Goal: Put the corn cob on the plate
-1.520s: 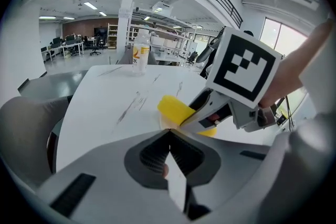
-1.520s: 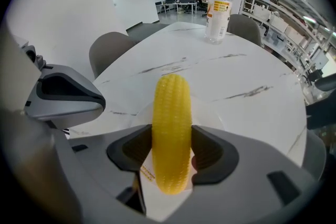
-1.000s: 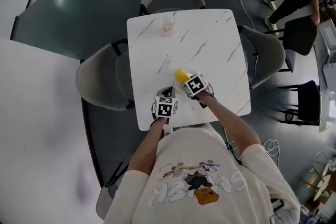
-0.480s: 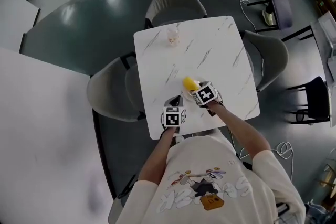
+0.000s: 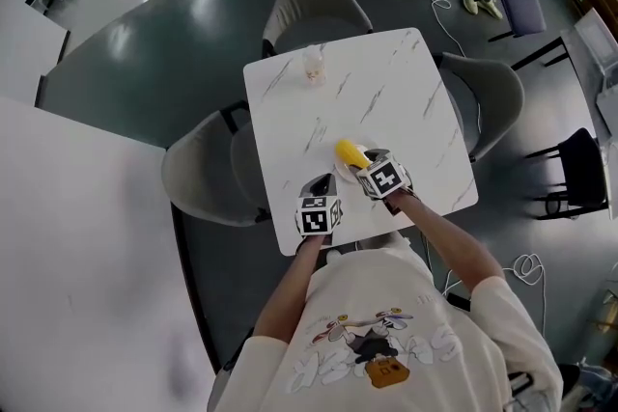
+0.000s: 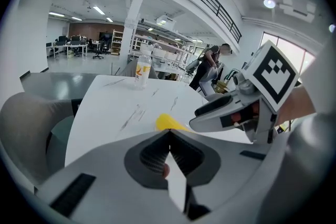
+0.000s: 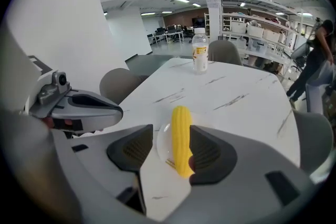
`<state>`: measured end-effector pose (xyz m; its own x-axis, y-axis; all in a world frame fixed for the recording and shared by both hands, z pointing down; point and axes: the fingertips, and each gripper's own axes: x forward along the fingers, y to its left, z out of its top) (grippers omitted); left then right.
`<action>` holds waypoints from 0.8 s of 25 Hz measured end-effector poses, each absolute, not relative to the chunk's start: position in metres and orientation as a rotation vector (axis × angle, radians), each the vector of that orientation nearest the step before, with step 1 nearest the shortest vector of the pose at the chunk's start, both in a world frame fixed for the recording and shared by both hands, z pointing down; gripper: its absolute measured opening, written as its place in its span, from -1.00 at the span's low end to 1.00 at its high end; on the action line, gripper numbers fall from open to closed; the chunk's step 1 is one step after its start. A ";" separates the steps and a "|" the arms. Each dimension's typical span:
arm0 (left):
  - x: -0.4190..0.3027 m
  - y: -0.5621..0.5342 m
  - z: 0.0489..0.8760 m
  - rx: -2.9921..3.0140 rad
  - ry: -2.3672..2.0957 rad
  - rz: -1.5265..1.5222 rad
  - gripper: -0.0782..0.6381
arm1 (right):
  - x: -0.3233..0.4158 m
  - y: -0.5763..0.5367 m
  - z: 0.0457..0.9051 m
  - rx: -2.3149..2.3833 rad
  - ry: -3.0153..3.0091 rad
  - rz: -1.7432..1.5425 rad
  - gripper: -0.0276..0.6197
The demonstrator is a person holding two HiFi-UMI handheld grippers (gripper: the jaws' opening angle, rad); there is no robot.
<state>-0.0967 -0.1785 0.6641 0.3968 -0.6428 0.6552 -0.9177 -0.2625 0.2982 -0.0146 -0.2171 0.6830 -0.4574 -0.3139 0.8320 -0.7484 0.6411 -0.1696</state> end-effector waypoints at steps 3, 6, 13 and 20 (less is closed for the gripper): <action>-0.096 -0.177 0.652 2.016 -1.339 0.518 -0.76 | -0.017 -0.207 0.673 0.808 -2.070 0.657 -0.23; -0.092 -0.179 0.636 2.032 -1.315 0.441 -0.76 | -0.026 -0.197 0.657 0.768 -2.127 0.670 -0.24; -0.089 -0.161 0.605 2.007 -1.276 0.399 -0.76 | -0.037 -0.162 0.602 0.761 -2.295 0.705 -0.24; -0.078 -0.150 0.559 2.080 -1.235 0.339 -0.76 | -0.031 -0.142 0.546 0.794 -2.428 0.715 -0.24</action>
<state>-0.0780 -0.1504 0.5591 0.5145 -0.6708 0.5341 -0.8495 -0.3140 0.4240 -0.0311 -0.1422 0.5462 -0.7143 -0.3894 0.5815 -0.6424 0.6945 -0.3240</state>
